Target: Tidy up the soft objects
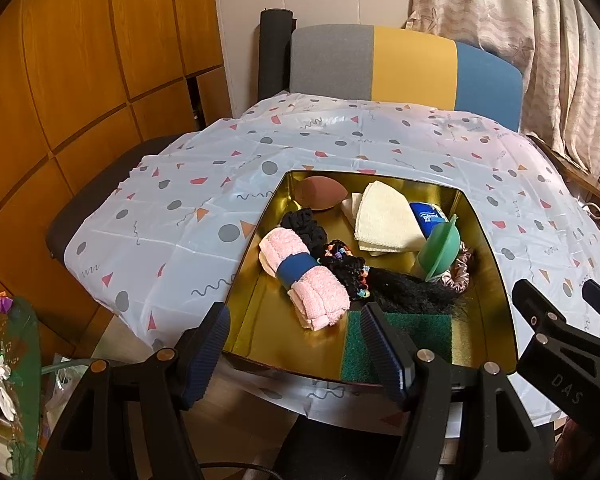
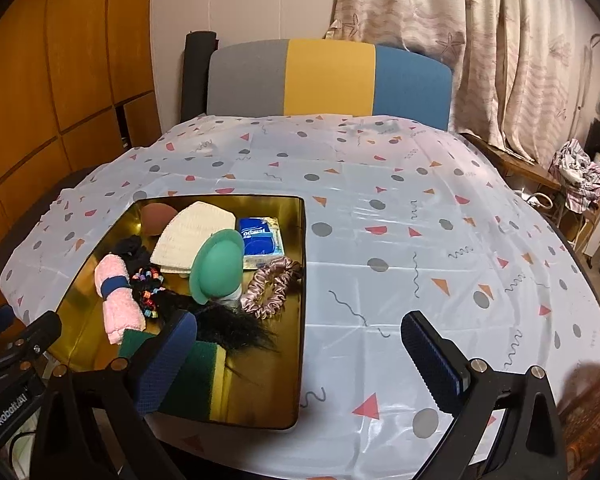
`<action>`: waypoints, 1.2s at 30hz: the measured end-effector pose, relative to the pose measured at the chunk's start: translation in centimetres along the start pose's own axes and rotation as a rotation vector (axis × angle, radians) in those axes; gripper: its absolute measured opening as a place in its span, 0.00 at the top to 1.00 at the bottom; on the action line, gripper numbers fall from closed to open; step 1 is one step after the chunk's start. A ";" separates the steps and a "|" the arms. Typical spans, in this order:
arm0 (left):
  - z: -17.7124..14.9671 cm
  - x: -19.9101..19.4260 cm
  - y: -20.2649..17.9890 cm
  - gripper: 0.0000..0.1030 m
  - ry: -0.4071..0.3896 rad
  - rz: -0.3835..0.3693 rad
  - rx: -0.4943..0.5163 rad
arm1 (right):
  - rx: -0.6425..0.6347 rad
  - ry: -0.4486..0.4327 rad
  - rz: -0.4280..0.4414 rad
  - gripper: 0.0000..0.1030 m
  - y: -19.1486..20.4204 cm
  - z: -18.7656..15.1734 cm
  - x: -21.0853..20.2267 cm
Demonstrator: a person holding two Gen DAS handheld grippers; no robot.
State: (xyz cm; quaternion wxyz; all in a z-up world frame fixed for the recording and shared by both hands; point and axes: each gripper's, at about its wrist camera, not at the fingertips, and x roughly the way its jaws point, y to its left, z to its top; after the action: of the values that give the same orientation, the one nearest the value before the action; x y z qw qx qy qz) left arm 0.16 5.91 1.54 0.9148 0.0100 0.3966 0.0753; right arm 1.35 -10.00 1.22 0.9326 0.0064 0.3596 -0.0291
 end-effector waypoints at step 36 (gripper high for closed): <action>-0.3 0.9 0.4 0.33 0.039 0.011 -0.008 | 0.021 0.048 0.031 0.00 0.3 -0.4 0.9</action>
State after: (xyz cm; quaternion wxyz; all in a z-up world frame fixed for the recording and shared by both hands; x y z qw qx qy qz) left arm 0.46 6.38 0.74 0.9065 0.0069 0.4141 0.0820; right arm 1.75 -9.74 0.29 0.9240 0.0224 0.3812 -0.0183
